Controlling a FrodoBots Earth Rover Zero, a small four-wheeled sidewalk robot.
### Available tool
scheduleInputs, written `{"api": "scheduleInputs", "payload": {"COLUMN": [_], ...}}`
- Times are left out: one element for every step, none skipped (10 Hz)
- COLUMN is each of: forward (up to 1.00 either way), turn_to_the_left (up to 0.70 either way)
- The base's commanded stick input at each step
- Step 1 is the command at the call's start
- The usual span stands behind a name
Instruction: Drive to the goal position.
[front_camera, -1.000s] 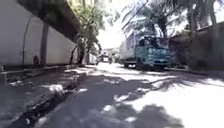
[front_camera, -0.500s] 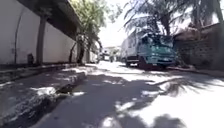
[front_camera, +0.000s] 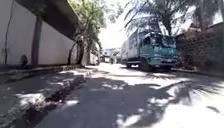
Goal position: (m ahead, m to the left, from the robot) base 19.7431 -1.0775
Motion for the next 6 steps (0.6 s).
{"api": "scheduleInputs", "payload": {"forward": [0.7,0.7,0.7,0.7,0.7,0.7], "turn_to_the_left": [0.0,0.0,0.0,0.0,0.0,0.0]}}
